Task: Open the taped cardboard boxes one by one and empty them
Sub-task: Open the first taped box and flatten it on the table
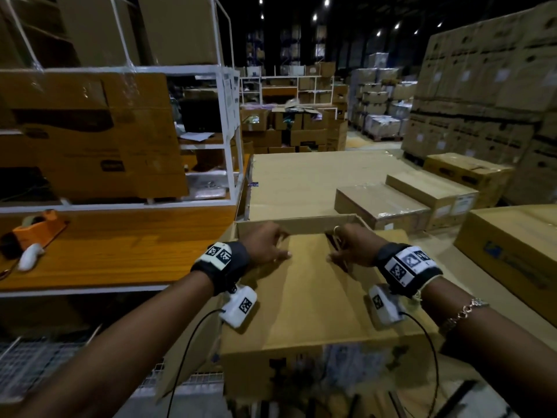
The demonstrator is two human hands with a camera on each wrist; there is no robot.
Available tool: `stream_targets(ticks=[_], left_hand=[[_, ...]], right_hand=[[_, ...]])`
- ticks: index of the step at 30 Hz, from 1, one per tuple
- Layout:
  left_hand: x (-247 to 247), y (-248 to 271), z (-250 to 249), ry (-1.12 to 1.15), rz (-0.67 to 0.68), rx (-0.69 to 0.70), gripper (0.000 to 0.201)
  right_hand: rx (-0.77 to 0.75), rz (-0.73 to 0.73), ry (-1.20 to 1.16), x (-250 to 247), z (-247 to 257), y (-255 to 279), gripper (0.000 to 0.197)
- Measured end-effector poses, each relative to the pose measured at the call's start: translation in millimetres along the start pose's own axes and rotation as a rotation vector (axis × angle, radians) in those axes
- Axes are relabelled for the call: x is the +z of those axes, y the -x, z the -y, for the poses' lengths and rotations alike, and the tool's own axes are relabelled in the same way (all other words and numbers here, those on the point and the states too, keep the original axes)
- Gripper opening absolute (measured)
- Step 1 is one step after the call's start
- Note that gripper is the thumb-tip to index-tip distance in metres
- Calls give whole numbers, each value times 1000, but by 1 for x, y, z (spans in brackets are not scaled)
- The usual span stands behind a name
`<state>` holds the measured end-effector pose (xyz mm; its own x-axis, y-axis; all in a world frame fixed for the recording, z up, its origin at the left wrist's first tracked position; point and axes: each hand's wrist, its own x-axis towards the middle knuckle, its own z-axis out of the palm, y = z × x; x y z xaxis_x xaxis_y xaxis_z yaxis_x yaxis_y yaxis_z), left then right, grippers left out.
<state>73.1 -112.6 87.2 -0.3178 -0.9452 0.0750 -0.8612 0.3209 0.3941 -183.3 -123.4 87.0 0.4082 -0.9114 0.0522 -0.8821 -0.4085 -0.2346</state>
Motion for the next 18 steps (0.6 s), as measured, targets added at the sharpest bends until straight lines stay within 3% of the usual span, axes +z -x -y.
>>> stream_targets(ticks=[3, 8, 13, 18], left_hand=[[-19, 26, -20, -11, -165, 47, 56], [-42, 80, -63, -46, -282, 93, 51], [-39, 134, -91, -190, -372, 145, 48], [-28, 191, -113, -240, -370, 79, 46]], right_hand=[[-51, -167, 96, -21, 14, 29, 50], [-80, -372, 128, -46, 30, 81, 66], [-162, -478, -27, -49, 42, 142, 44], [-210, -618, -100, -39, 57, 201, 35]])
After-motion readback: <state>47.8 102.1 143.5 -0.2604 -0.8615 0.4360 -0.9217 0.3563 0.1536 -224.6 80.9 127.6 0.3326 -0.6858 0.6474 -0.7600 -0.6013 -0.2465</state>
